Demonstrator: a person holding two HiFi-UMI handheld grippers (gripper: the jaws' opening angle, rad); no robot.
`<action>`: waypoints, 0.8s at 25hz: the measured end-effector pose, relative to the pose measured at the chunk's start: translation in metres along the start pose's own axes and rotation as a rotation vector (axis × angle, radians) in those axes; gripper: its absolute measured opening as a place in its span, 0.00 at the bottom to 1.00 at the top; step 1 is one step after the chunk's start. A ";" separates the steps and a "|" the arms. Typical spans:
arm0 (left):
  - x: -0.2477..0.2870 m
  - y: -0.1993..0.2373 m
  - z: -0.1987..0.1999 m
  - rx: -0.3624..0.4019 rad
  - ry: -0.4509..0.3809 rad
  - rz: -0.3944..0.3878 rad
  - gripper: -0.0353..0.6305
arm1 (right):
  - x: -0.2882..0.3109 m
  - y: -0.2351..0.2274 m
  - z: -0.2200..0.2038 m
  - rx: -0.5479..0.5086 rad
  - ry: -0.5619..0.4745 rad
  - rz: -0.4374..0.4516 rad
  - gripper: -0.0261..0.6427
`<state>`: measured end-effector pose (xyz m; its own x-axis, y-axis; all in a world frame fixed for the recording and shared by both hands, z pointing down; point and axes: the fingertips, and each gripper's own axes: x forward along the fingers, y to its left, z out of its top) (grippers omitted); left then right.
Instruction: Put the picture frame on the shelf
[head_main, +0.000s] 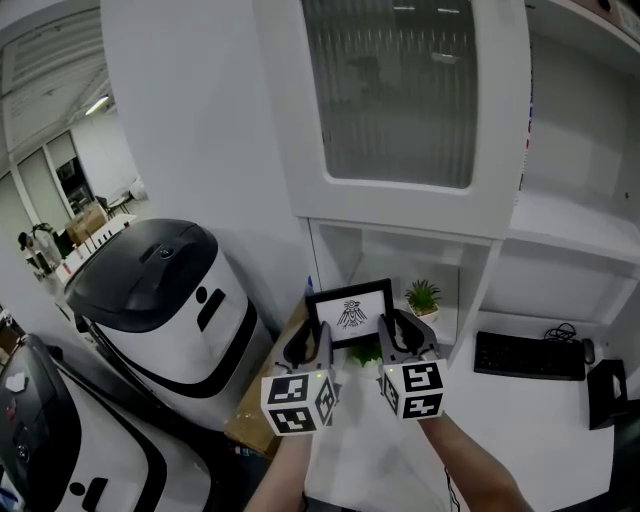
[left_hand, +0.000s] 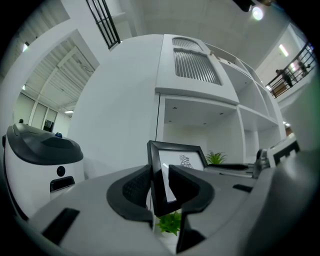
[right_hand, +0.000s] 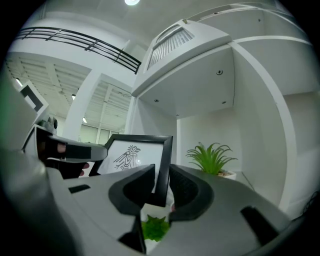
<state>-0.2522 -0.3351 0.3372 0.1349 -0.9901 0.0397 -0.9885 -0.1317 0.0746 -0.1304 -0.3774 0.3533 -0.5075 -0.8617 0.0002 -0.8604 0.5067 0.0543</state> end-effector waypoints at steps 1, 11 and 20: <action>0.001 -0.001 0.000 0.005 -0.003 0.000 0.21 | 0.002 -0.002 0.000 -0.001 0.002 -0.008 0.15; 0.013 -0.003 -0.003 0.008 -0.021 0.000 0.21 | 0.009 -0.010 0.001 -0.041 0.001 -0.083 0.15; 0.021 0.001 -0.009 -0.010 -0.015 0.000 0.21 | 0.011 -0.008 0.000 -0.066 0.001 -0.117 0.15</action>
<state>-0.2495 -0.3559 0.3468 0.1341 -0.9907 0.0250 -0.9877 -0.1315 0.0849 -0.1289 -0.3906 0.3526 -0.4034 -0.9150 -0.0091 -0.9089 0.3995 0.1192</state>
